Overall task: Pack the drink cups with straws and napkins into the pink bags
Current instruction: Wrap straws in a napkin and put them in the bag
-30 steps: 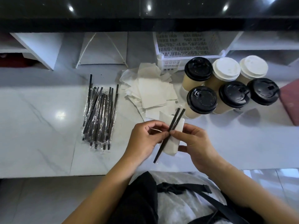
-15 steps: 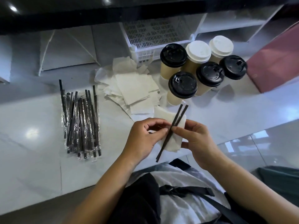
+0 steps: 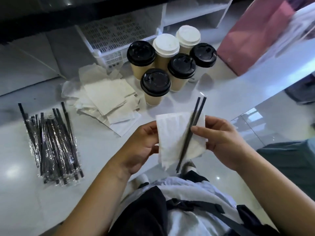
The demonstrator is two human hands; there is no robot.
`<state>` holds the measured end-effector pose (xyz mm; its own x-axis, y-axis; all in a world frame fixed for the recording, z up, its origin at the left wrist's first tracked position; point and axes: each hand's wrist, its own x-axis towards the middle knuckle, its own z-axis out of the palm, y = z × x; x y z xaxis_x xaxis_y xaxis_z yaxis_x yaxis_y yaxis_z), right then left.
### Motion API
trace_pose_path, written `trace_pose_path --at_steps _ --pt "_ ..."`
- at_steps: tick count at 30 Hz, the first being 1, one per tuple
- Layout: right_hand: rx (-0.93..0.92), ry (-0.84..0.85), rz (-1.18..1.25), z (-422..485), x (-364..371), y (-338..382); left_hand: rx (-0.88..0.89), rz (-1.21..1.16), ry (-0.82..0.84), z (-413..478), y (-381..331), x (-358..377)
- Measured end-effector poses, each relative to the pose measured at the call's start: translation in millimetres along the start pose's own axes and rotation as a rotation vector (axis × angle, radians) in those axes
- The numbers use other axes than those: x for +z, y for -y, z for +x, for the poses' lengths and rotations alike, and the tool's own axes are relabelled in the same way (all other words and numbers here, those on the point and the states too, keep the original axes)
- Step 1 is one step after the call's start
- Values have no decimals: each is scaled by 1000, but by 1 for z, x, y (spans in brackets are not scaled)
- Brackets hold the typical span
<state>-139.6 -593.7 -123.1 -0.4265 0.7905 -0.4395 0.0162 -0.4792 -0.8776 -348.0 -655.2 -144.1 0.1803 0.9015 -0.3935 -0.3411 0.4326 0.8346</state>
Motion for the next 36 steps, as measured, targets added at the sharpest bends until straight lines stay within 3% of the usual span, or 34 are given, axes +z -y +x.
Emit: trace_pose_path --at_steps 6,14,17,21,24,29,36 --pt "-57 -41 11 -1 -32 4 61 102 -11 25 3 57" --pt "48 -63 93 -5 -126 15 115 197 -162 77 19 152" --pt "84 -1 206 -10 -175 22 105 147 -194 102 23 187" --pt "-26 173 226 -19 -234 28 160 171 -305 133 32 229" --pt "-127 91 93 -25 -259 30 176 226 -381 154 37 260" --pt "-226 -190 108 -21 -288 45 180 151 -304 186 23 300" --pt "-258 -181 215 0 -326 97 224 138 -148 233 -24 328"
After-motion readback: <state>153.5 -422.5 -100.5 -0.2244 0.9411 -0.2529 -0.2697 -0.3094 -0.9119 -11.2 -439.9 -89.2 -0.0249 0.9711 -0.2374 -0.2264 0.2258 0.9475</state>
